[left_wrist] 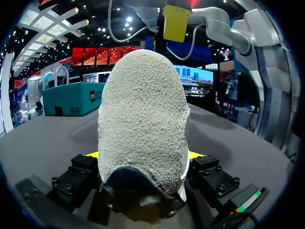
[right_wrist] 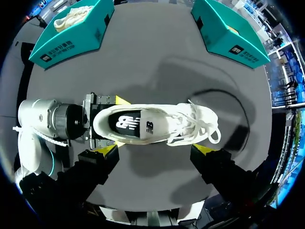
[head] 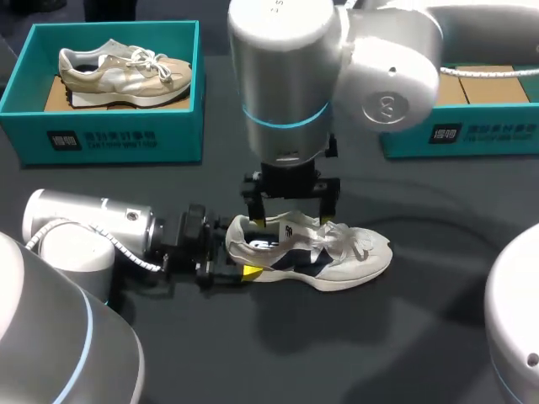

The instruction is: Take the shoe out of the shoebox, open the shoe tongue, remove and reinsert the insole, then place the shoe into the shoebox

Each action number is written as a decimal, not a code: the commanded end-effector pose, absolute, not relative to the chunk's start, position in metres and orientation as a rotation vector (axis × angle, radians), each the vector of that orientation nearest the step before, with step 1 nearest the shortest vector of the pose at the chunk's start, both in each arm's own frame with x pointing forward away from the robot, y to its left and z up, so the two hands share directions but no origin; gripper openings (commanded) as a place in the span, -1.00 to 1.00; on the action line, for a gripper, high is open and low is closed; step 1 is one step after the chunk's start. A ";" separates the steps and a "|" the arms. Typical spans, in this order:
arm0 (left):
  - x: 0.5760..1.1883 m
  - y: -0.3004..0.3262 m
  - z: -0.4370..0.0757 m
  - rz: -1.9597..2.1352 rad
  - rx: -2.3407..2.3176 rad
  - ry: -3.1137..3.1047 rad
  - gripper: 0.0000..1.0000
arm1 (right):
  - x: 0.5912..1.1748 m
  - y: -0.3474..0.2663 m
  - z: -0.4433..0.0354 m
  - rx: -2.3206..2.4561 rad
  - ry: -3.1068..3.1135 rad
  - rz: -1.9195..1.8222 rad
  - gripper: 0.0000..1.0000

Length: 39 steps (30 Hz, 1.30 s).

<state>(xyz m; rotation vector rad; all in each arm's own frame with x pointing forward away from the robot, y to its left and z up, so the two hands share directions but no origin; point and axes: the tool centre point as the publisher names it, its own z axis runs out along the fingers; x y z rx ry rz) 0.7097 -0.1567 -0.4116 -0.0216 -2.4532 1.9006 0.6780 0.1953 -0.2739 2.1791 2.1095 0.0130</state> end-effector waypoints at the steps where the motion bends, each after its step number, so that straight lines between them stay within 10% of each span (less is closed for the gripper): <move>1: 0.711 -0.157 -0.413 1.900 -0.020 -2.456 -1.00 | 0.676 0.207 -0.287 2.130 1.963 -0.165 1.00; 39: 0.711 -0.157 -0.413 1.900 -0.020 -2.456 -1.00 | 0.697 0.189 -0.328 2.079 1.517 -0.437 1.00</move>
